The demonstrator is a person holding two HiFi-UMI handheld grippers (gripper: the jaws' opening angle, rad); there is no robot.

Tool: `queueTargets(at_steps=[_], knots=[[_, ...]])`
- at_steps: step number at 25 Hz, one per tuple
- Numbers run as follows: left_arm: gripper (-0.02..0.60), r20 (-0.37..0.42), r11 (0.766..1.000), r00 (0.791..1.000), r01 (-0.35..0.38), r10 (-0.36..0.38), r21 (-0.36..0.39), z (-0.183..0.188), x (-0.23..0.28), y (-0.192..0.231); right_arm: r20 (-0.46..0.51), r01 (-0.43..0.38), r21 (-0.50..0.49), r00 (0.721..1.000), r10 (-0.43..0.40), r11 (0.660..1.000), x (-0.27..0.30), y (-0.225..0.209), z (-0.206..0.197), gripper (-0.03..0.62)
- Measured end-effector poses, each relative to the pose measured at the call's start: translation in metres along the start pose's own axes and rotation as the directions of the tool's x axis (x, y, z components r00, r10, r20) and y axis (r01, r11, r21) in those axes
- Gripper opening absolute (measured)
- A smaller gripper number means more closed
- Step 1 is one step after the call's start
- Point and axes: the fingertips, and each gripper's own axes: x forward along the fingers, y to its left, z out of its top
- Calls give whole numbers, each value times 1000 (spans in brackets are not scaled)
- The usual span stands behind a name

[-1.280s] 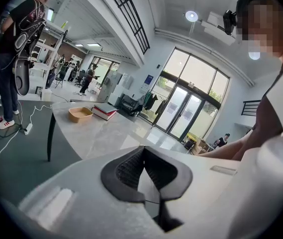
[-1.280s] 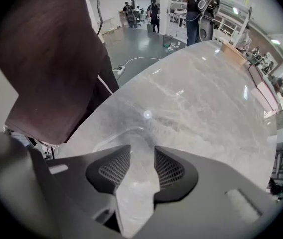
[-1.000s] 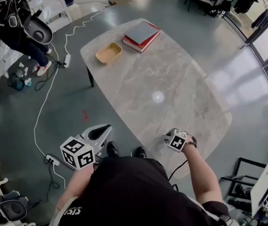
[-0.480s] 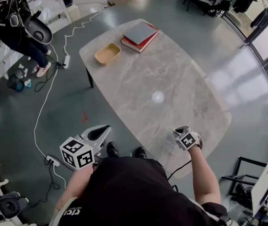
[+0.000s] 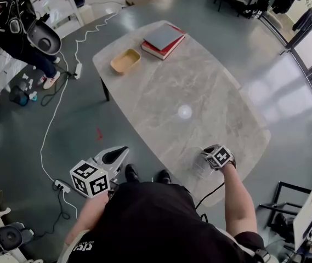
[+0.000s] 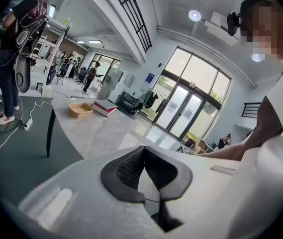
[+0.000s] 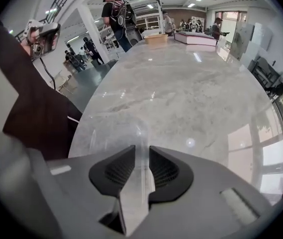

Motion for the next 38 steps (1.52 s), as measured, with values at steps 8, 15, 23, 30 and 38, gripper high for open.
queueTargets(at_steps=[8, 15, 23, 30, 38], knots=[[5, 7, 1000, 1000, -2, 2, -4, 2, -3, 0, 83, -21, 78, 996, 14, 997, -7, 4, -2, 21], [5, -1, 1000, 1000, 5, -5, -6, -2, -3, -3, 150, -44, 152, 988, 21, 987, -20, 2, -3, 12], [5, -15, 999, 999, 42, -42, 0, 1, 5, 5, 450, -63, 325, 888, -96, 944, -84, -15, 41, 14], [5, -19, 992, 995, 96, -95, 81, 27, 13, 10, 701, -126, 412, 676, -226, 902, -160, -8, 93, 14], [5, 11, 948, 993, 105, -114, 300, 86, 6, 10, 859, -141, 412, 390, -332, 900, -262, 20, 158, 12]])
